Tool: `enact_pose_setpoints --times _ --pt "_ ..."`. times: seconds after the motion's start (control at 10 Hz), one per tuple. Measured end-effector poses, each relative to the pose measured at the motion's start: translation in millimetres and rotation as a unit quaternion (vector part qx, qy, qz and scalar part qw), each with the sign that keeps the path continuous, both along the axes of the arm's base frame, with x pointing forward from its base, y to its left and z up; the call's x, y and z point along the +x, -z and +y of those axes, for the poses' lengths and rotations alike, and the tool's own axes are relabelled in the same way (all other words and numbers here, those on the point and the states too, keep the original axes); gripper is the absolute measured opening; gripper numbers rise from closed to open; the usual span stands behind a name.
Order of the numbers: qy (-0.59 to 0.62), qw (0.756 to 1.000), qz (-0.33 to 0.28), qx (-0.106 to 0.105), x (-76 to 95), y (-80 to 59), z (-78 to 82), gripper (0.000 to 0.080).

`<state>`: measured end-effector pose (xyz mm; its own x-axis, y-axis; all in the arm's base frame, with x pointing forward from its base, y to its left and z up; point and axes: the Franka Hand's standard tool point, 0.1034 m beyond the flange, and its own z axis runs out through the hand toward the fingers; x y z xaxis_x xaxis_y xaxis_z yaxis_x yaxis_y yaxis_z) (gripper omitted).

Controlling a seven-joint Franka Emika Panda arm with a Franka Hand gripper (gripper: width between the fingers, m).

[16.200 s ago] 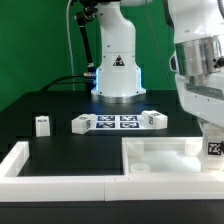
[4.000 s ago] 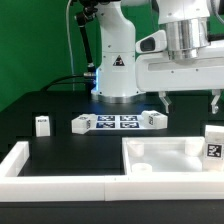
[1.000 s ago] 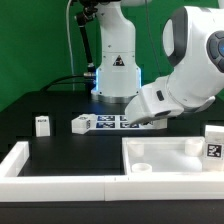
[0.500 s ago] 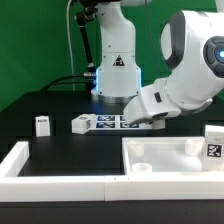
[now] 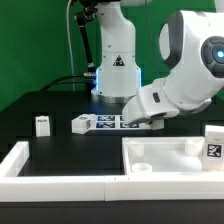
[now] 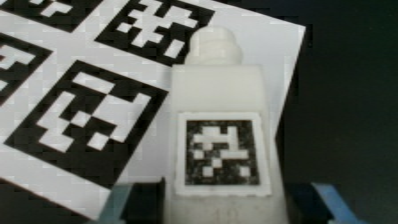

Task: Assemble square table

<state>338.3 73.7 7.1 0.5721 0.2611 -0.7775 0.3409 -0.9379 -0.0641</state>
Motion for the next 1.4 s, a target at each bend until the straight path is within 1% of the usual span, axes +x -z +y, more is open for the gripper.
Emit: enact_pose_setpoints --times 0.1,0.2,0.3,0.4,0.6,0.7,0.8,0.9,1.0,1.1,1.2,1.3,1.4 --pt "0.001 1.0 0.0 0.0 0.2 0.0 -0.5 0.0289" --pt "-0.001 1.0 0.003 0.005 4.6 -5.3 -2.3 0.0289" --pt "0.001 1.0 -0.005 0.018 30.9 -29.2 -5.9 0.0291" --pt "0.012 0.999 -0.033 0.027 59.7 -54.9 -13.5 0.0291" --pt "0.016 0.998 -0.044 0.041 81.6 -89.6 -30.7 0.0291" --pt "0.022 0.998 -0.04 0.037 79.2 -89.6 -38.4 0.0291" --pt "0.021 0.997 -0.055 0.04 82.8 -84.8 -37.3 0.0291" --pt "0.019 0.993 -0.101 0.05 90.6 -83.7 -37.8 0.0291" --pt "0.02 0.989 -0.132 0.058 89.3 -85.6 -39.3 0.0291" --pt "0.02 0.986 -0.154 0.063 94.0 -86.9 -39.4 0.0291" --pt "0.026 0.981 -0.182 0.069 113.5 -93.7 -37.9 0.0291" --pt "0.034 0.975 -0.208 0.074 136.8 -104.4 -39.7 0.0291" --pt "0.042 0.964 -0.251 0.08 162.1 -114.7 -44.0 0.0291"
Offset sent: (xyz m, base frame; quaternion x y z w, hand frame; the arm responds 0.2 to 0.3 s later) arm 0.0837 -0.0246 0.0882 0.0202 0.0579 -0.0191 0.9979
